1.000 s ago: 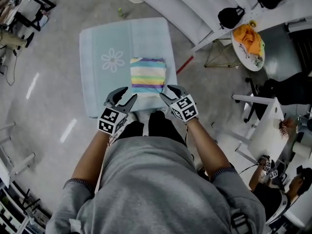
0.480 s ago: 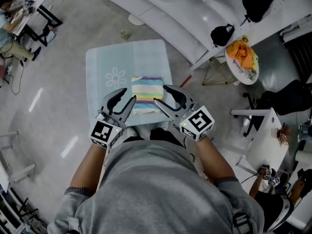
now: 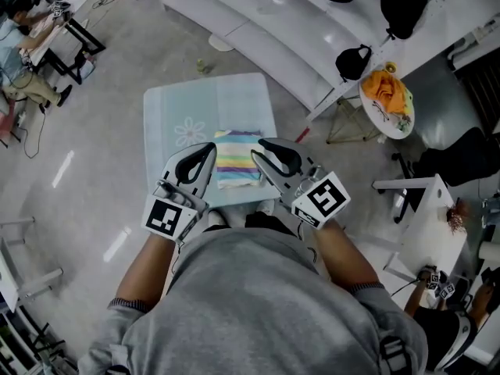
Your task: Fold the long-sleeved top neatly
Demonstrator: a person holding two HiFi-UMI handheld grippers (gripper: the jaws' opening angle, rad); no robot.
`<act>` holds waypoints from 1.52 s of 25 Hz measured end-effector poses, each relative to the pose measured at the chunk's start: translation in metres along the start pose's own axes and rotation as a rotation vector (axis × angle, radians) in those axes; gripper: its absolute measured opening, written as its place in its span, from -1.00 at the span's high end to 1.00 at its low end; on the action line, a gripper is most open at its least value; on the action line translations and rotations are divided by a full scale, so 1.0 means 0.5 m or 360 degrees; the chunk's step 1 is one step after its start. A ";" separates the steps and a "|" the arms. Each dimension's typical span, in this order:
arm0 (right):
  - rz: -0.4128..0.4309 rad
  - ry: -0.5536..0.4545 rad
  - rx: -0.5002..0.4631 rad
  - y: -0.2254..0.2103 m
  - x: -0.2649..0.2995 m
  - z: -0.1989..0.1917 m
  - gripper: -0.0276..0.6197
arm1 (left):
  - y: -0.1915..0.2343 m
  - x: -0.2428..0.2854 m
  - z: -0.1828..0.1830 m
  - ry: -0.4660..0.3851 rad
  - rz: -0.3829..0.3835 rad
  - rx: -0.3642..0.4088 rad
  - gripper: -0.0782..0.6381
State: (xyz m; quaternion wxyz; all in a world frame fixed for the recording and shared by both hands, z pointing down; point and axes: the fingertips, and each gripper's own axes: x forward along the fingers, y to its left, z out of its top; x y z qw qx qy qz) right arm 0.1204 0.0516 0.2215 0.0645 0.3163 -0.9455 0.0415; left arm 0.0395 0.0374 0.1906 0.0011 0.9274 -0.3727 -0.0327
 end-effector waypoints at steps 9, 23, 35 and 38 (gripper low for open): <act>-0.0022 -0.0066 -0.0047 -0.005 0.004 0.008 0.90 | -0.004 0.003 -0.019 0.0045 -0.0011 0.0039 0.74; -0.0032 0.0002 -0.0066 -0.007 0.008 -0.021 0.90 | -0.013 0.008 -0.040 0.0083 -0.0012 0.0019 0.73; -0.0023 0.0009 -0.0060 -0.009 -0.001 -0.025 0.90 | -0.026 0.014 -0.050 0.0097 -0.0020 0.0008 0.73; -0.0025 0.0013 -0.0059 -0.009 -0.005 -0.027 0.90 | -0.030 0.014 -0.051 0.0104 -0.0022 0.0006 0.73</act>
